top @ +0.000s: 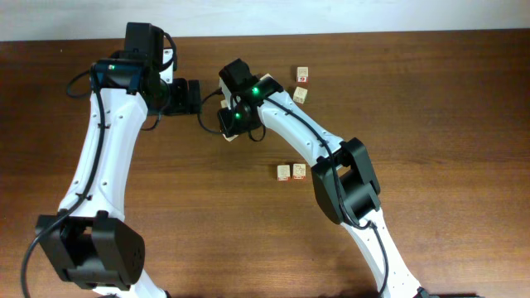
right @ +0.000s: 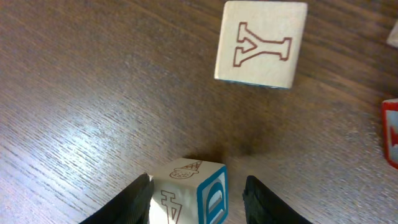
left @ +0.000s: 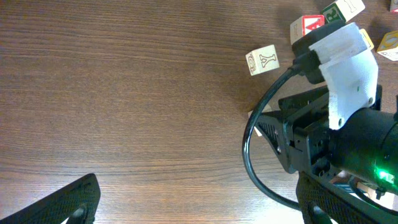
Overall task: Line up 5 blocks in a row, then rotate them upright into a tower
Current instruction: 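Move the right gripper to the blue-4 block and grasp it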
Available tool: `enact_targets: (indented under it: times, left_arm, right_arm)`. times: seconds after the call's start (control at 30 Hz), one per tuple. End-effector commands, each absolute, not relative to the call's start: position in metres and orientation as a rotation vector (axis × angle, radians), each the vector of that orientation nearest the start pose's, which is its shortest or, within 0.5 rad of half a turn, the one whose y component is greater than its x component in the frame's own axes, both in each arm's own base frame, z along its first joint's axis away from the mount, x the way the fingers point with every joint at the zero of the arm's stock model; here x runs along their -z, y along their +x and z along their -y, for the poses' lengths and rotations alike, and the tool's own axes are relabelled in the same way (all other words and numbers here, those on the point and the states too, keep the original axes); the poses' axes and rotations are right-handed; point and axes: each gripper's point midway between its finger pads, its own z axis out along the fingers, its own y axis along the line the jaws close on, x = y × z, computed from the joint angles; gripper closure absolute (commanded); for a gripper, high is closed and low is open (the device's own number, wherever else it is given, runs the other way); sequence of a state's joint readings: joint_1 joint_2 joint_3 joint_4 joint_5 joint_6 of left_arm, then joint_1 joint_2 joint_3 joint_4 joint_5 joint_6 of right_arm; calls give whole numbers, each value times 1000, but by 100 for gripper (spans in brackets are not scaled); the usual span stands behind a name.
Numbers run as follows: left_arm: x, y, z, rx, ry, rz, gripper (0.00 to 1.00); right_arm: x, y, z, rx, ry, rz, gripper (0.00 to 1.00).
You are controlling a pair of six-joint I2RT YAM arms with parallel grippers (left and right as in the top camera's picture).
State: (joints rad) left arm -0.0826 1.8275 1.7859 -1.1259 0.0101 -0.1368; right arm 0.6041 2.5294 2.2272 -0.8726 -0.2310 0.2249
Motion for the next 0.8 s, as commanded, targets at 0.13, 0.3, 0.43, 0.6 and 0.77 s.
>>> enact_targets:
  times: [0.13,0.3,0.43,0.6,0.77]
  left_arm:
    - [-199,433,36,71,-91,-2722,1]
    - [-199,433,36,71,-91,-2722,1]
    - [-199,433,36,71,-91,-2722,1]
    - [-199,433,36,71,-91,-2722,1]
    - [-198,433,36,71,-91,-2722,1]
  right_arm:
    - [-5,435,-359,-508,-527,-2887,62]
    - [-9,438,-346,-502,-438,-2921,67]
    - [-17,442,-338,-499,-411,-2922,71]
    - [-29,429,-330,-468,-395,-2991,73]
    - [-39,403,-314,-398,-380,-3117,73]
